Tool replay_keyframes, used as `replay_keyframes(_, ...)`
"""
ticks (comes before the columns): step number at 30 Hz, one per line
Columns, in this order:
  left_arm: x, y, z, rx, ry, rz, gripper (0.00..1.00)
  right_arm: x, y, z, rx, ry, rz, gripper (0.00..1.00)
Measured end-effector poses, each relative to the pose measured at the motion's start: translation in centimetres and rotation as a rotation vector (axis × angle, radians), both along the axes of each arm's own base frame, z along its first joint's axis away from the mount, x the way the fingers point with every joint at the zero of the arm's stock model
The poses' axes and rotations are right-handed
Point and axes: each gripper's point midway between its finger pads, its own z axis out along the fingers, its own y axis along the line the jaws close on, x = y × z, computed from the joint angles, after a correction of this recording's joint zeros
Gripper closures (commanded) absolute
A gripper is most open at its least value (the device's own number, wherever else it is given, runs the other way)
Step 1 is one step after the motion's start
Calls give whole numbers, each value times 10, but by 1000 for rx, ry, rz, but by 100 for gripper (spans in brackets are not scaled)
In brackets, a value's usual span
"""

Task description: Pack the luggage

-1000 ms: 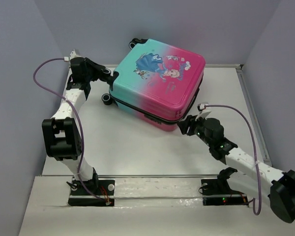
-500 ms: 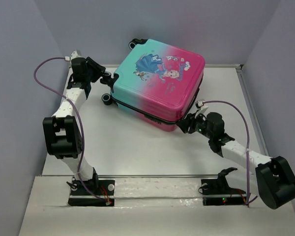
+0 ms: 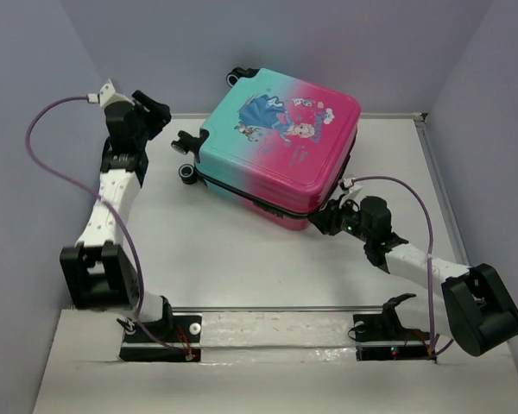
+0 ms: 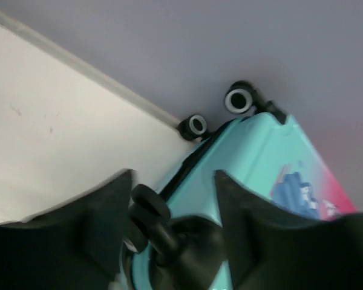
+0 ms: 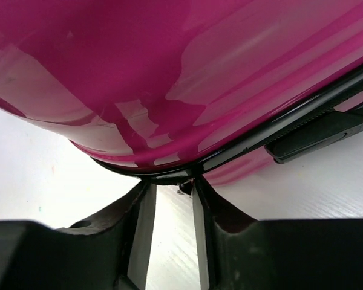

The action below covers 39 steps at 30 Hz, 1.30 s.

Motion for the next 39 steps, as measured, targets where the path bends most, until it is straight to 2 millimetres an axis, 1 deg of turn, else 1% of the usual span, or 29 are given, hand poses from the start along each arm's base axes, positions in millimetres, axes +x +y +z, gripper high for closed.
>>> replay_keyframes(1,-18,-3,13,-9,-43,1,60,0,0,0,0,1,-2,72)
replay_keyframes(2,-30,-5,20,-9,-72,-1,69,1,0,-1,1,3,-7,74)
replay_keyframes(3,-51,-11,27,-19,-95,-9,81,2,0,-2,3,2,-7,76)
replay_keyframes(4,-69,-24,35,-24,-145,-29,85,2,-1,-3,7,5,-11,76)
replay_keyframes(5,-92,-44,34,-29,-182,-64,88,1,-1,-4,8,5,-13,76)
replay_keyframes(6,-106,-59,24,-36,-177,-93,91,2,-1,-4,12,6,-15,76)
replay_keyframes(7,-127,-92,10,-47,-171,-178,93,2,-1,-4,15,6,-17,77)
replay_keyframes(8,-140,-114,1,-52,-169,-235,94,2,-1,-5,17,6,-17,82)
replay_keyframes(9,-155,-138,-16,-57,-148,-305,94,2,-1,-5,21,5,-19,85)
replay_keyframes(10,-169,-162,-42,-55,-104,-368,94,1,-1,-5,25,5,-21,87)
replay_keyframes(12,-182,-184,-78,-34,-29,-423,94,1,-1,-5,28,6,-24,93)
replay_keyframes(13,-188,-197,-104,-12,31,-456,94,2,-1,-5,28,7,-28,93)
replay_keyframes(15,-195,-213,-137,25,114,-499,94,2,-2,-7,28,11,-37,93)
replay_keyframes(17,-199,-228,-150,57,143,-535,94,3,-3,-7,28,11,-43,93)
replay_keyframes(19,-198,-249,-150,79,137,-581,94,3,-4,-7,30,10,-52,93)
replay_keyframes(21,-195,-277,-139,95,105,-637,94,3,-6,-6,31,6,-63,93)
replay_keyframes(23,-196,-297,-137,115,96,-687,94,3,-7,-5,29,2,-74,93)
replay_keyframes(24,-197,-304,-138,120,98,-704,94,2,-8,-3,30,-6,-86,93)
replay_keyframes(26,-195,-314,-142,133,104,-723,94,2,-12,-1,22,-12,-113,93)
replay_keyframes(29,-189,-321,-146,146,110,-733,94,-1,-14,-2,1,-14,-164,93)
replay_keyframes(31,-186,-325,-147,150,113,-743,94,-5,-8,-1,-11,-24,-181,93)
replay_keyframes(34,-184,-332,-148,157,122,-762,94,-14,8,-2,-31,-37,-202,93)
replay_keyframes(39,-188,-337,-147,185,141,-784,94,-14,25,-4,-22,-37,-324,93)
